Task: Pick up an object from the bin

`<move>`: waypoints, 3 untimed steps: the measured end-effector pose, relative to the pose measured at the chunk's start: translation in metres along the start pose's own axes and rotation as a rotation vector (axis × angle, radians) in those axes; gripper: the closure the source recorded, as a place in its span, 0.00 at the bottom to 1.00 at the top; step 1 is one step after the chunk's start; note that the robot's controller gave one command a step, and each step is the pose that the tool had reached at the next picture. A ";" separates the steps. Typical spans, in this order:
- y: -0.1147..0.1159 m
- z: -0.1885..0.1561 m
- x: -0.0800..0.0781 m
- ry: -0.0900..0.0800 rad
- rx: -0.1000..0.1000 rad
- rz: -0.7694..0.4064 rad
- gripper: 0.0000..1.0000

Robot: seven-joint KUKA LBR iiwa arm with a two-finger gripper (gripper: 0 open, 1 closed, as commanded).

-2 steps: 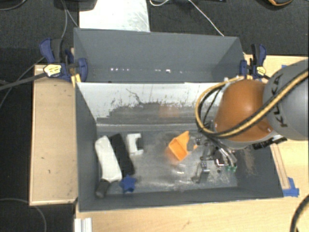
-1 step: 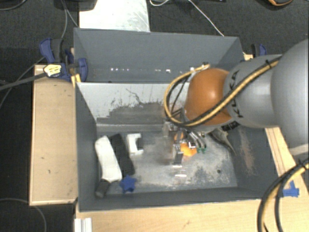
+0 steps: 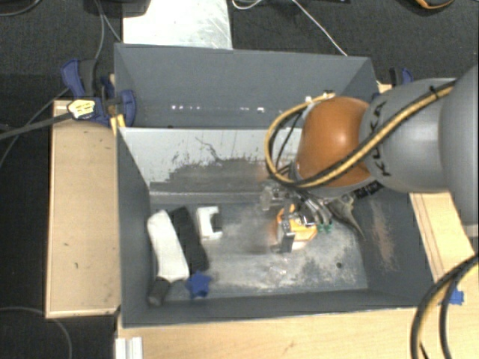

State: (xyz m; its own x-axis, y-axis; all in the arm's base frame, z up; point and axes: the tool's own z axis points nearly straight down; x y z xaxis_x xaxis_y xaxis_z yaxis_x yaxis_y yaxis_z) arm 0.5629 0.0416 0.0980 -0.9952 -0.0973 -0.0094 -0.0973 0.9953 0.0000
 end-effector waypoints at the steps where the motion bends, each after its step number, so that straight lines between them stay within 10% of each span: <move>1: -0.057 -0.021 0.009 -0.028 -0.002 0.053 0.00; 2: -0.076 0.020 0.039 -0.006 -0.001 0.238 0.00; 3: -0.079 0.019 0.027 -0.034 -0.004 0.246 1.00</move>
Offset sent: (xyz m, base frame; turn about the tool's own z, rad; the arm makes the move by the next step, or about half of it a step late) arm -0.0365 -0.0837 -0.0280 0.2677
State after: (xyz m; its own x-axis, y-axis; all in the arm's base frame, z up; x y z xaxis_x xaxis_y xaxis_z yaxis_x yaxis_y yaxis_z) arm 0.5436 -0.0401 0.0783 -0.9881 0.1476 -0.0421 0.1473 0.9890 0.0106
